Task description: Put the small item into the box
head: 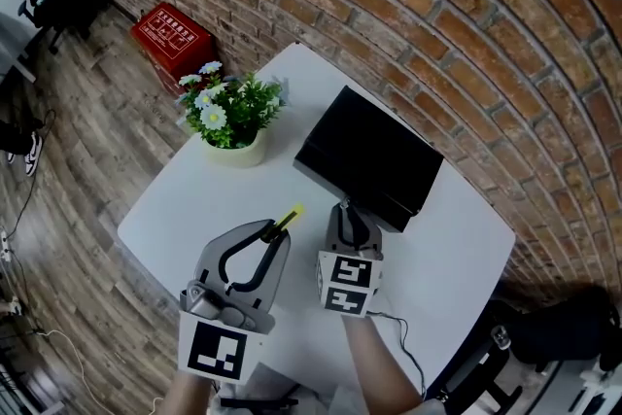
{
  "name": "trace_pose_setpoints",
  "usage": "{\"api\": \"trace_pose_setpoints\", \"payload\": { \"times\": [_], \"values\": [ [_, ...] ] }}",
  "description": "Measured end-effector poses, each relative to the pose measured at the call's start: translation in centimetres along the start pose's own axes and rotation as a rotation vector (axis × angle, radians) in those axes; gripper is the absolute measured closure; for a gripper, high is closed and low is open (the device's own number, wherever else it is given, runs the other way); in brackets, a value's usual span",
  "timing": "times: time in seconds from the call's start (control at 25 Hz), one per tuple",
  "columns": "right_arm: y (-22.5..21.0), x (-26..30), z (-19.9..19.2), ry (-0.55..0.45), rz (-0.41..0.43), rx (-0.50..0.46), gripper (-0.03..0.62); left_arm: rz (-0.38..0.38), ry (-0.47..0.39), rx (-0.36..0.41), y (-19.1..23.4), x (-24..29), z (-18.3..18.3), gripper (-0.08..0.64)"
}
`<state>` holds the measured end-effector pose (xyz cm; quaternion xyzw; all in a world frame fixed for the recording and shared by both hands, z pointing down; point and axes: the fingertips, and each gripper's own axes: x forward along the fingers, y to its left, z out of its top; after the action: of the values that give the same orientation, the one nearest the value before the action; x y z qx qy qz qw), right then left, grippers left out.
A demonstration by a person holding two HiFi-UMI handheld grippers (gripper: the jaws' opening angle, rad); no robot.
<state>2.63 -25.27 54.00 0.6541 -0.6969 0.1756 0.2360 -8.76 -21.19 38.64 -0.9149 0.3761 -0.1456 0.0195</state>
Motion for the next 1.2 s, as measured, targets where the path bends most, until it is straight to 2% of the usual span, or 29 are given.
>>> {"api": "trace_pose_setpoints", "payload": {
  "times": [0.6, 1.2],
  "values": [
    [3.5, -3.1, -1.9, 0.018, 0.070, -0.006, 0.514, 0.031, -0.011, -0.007, -0.6, -2.1, 0.3, 0.492],
    [5.0, -4.8, -3.0, 0.032, 0.113, -0.017, 0.515, 0.048, -0.014, -0.004, -0.8, -3.1, 0.5, 0.492]
  ]
}}
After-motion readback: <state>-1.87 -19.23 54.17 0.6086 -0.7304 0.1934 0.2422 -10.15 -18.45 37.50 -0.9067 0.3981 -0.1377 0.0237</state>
